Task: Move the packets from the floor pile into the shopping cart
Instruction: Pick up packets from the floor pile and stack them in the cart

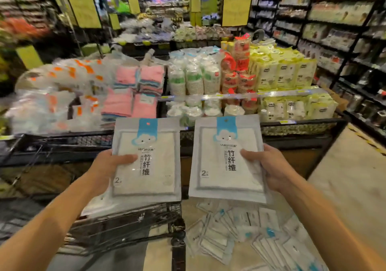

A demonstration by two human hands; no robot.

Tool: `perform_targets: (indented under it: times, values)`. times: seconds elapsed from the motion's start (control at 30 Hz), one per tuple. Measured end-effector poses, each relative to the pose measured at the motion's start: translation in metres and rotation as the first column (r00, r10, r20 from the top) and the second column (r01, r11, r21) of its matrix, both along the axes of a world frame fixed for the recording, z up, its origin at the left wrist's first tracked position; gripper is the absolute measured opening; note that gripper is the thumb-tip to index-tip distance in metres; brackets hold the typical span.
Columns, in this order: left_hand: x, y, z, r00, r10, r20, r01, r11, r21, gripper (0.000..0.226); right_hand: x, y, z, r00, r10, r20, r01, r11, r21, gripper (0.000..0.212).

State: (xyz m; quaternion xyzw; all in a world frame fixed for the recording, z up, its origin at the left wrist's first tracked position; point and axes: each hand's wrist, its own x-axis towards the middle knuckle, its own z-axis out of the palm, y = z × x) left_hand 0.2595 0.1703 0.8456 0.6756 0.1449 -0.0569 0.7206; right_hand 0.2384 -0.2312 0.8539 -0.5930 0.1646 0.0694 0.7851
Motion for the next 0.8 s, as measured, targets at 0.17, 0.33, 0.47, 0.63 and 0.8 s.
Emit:
perform_targets:
  times: [0.17, 0.33, 0.47, 0.63, 0.8]
  values:
    - [-0.038, 0.076, 0.009, 0.997, 0.080, 0.004, -0.080, 0.996, -0.030, 0.035, 0.009, 0.079, 0.011, 0.991, 0.135, 0.016, -0.135, 0.991, -0.002, 0.031]
    - [-0.045, 0.152, -0.001, 0.989, 0.146, 0.016, -0.146, 0.989, -0.028, 0.046, 0.025, 0.162, 0.014, 0.977, 0.215, 0.011, -0.215, 0.977, -0.012, 0.035]
    - [-0.034, 0.213, -0.015, 0.983, 0.184, -0.009, -0.184, 0.983, -0.007, 0.044, 0.047, 0.226, 0.007, 0.970, 0.242, -0.006, -0.242, 0.970, -0.016, 0.039]
    - [-0.009, 0.274, -0.031, 0.979, 0.191, -0.066, -0.190, 0.982, 0.017, 0.049, 0.072, 0.292, -0.009, 0.972, 0.232, -0.037, -0.234, 0.970, -0.062, 0.038]
    - [0.023, 0.301, -0.058, 0.976, 0.182, -0.121, -0.177, 0.983, 0.053, 0.032, 0.100, 0.322, -0.031, 0.970, 0.219, -0.101, -0.227, 0.971, -0.077, 0.038]
